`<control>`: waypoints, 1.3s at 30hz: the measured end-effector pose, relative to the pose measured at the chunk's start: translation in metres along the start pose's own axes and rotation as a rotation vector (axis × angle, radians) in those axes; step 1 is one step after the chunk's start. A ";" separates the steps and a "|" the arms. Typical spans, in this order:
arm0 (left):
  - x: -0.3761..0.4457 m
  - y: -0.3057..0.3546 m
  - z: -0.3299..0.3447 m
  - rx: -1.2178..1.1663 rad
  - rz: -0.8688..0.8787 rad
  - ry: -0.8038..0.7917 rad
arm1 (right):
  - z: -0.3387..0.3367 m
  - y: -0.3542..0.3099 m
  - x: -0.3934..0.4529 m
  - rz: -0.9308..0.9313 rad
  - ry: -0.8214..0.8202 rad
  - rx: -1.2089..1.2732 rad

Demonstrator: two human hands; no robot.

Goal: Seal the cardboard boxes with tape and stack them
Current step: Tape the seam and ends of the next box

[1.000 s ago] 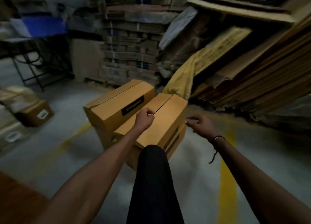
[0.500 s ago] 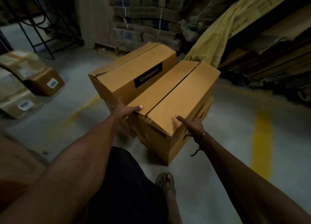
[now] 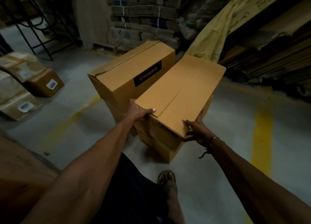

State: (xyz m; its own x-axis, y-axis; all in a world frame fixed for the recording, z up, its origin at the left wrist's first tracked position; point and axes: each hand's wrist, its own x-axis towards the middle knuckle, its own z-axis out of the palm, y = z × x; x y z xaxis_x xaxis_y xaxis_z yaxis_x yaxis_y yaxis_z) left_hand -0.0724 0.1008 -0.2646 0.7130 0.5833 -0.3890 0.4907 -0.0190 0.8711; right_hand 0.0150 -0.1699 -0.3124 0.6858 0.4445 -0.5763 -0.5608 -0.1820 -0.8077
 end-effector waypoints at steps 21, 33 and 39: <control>-0.206 0.048 0.337 0.129 0.297 -0.334 | -0.293 0.061 -0.267 -0.084 0.567 0.070; -0.157 -0.050 0.483 0.385 0.305 -0.472 | -0.366 0.204 -0.175 0.017 0.744 0.240; -0.128 -0.089 0.514 0.383 0.321 -0.468 | -0.367 0.251 -0.121 0.033 0.791 0.283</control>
State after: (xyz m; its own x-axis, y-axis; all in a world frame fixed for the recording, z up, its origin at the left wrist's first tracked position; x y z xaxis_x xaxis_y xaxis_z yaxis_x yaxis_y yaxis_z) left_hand 0.0503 -0.3894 -0.4465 0.9520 0.0895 -0.2926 0.2995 -0.4690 0.8309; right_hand -0.0380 -0.5910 -0.4909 0.7305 -0.3223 -0.6021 -0.6095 0.0901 -0.7877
